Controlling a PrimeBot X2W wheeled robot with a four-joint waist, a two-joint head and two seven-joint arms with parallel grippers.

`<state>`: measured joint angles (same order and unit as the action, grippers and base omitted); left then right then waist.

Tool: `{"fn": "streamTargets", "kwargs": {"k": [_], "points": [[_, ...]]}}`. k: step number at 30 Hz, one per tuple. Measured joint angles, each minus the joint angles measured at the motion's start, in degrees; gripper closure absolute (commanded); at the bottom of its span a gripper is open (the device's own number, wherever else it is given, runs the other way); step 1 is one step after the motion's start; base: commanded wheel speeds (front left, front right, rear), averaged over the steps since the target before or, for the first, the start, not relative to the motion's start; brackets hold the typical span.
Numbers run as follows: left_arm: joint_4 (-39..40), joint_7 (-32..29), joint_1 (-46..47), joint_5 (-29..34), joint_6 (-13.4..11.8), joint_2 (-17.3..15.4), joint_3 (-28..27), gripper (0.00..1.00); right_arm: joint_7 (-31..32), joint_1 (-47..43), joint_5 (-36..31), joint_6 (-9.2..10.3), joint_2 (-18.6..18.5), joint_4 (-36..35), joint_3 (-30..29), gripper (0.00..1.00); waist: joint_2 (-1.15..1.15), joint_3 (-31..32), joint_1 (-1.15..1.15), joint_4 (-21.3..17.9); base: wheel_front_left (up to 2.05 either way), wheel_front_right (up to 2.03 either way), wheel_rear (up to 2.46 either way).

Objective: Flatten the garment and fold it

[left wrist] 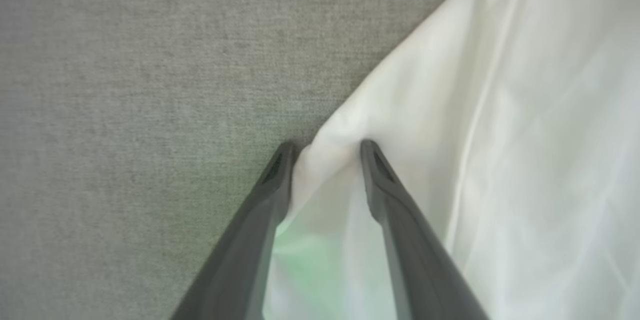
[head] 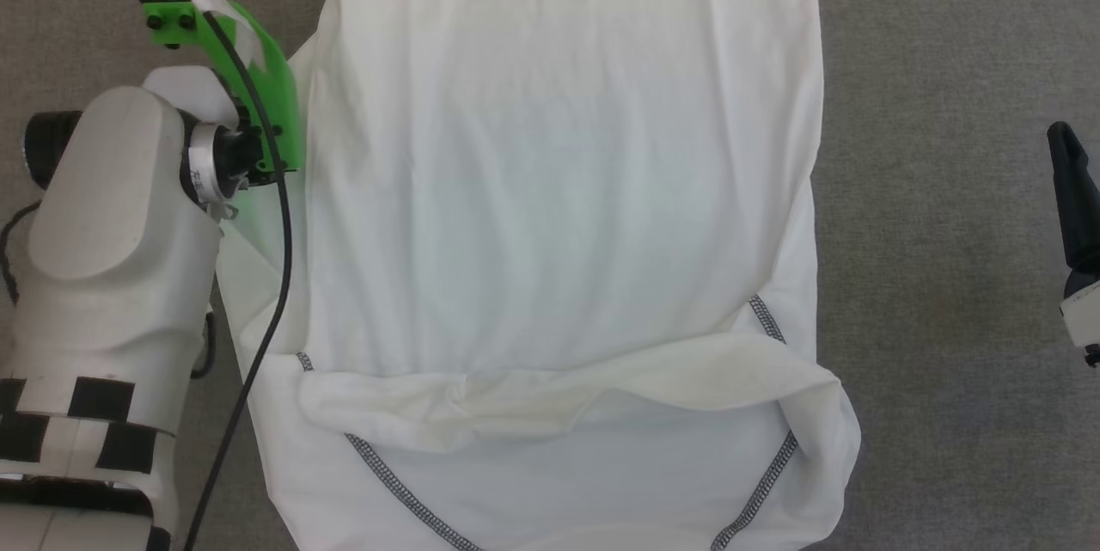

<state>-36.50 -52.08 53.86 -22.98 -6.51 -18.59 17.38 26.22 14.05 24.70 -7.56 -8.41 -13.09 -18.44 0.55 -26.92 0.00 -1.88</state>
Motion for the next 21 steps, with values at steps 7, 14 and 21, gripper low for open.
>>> {"fn": "streamTargets", "kwargs": {"k": [7,14,21], "points": [[0.7,9.22,-2.62,-5.76,-1.89,3.52,-6.45,1.0,-0.1,0.13,-0.14,0.0,0.16,0.52,0.1,0.0,0.0,1.11,0.0,1.26,0.0,0.0,0.0],[2.25,19.59,-4.31,-11.79,-1.57,5.73,-13.17,1.0,-0.63,-0.05,-0.62,0.0,0.34,2.37,-0.26,0.0,0.0,4.58,0.0,2.9,0.0,0.0,0.0],[7.2,23.49,-6.0,-14.97,-1.04,4.69,-17.64,1.0,-1.57,-1.92,-0.92,0.0,1.76,4.43,-0.48,0.0,0.0,9.66,0.0,4.58,0.0,0.0,0.0]]}}
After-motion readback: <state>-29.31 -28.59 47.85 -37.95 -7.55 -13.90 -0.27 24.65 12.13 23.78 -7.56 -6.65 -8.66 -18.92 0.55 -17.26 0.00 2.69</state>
